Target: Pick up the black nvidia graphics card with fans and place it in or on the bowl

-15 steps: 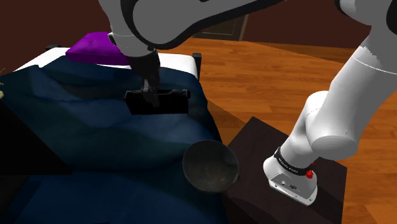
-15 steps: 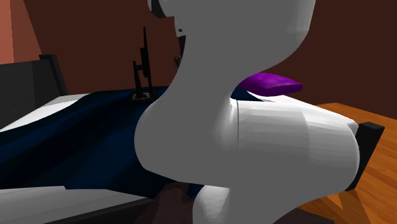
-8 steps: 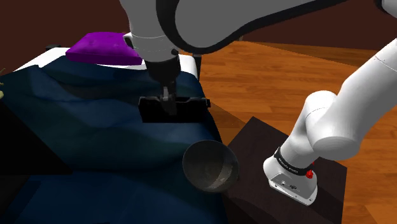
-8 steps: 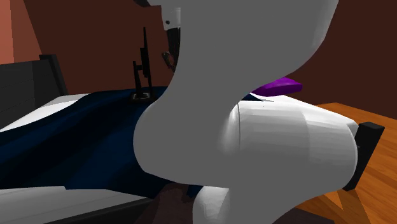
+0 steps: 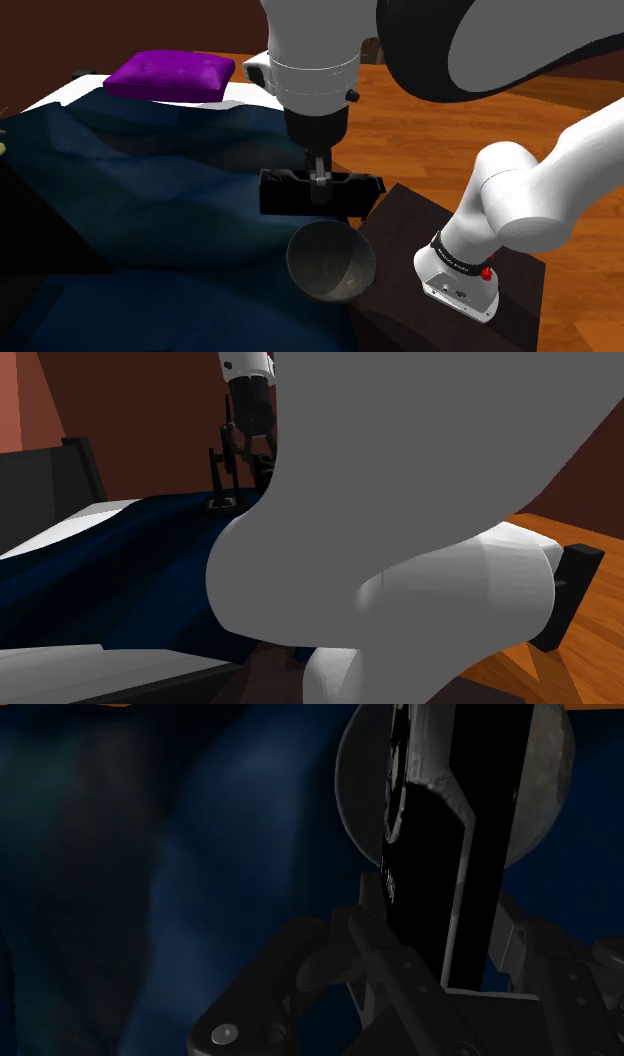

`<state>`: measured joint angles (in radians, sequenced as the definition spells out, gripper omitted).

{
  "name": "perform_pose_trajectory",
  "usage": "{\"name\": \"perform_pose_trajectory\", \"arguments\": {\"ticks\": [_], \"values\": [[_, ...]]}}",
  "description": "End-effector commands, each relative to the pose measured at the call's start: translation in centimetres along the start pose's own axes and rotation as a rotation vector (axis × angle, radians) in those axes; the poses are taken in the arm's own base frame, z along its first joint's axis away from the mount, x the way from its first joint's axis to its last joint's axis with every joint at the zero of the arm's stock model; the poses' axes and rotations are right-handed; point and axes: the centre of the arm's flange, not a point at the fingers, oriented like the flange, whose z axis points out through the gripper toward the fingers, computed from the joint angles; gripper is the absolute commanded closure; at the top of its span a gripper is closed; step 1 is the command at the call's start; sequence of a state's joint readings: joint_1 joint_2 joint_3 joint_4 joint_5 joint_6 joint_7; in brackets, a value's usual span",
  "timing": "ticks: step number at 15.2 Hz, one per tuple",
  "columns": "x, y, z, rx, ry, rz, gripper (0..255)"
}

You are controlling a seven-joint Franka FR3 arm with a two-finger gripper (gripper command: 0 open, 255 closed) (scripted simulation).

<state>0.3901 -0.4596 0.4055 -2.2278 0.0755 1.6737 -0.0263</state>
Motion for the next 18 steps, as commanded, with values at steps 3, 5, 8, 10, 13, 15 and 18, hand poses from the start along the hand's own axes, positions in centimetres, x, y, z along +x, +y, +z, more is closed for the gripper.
{"name": "perform_pose_trajectory", "arguments": {"ticks": [3,5,8,10,13,15,18], "values": [[-3.1,-3.0,-0.2,0.0,0.0,0.001,255],[-2.9,-3.1,0.9,0.0,0.0,0.001,255],[-2.7,-3.2,2.4,0.0,0.0,0.001,255],[-2.6,-3.3,3.5,0.0,0.0,0.001,255],[-2.4,-3.5,5.0,0.0,0.0,0.001,255],[-2.3,-3.6,6.1,0.0,0.0,0.001,255],[-2.1,-3.7,7.6,0.0,0.0,0.001,255]]}}
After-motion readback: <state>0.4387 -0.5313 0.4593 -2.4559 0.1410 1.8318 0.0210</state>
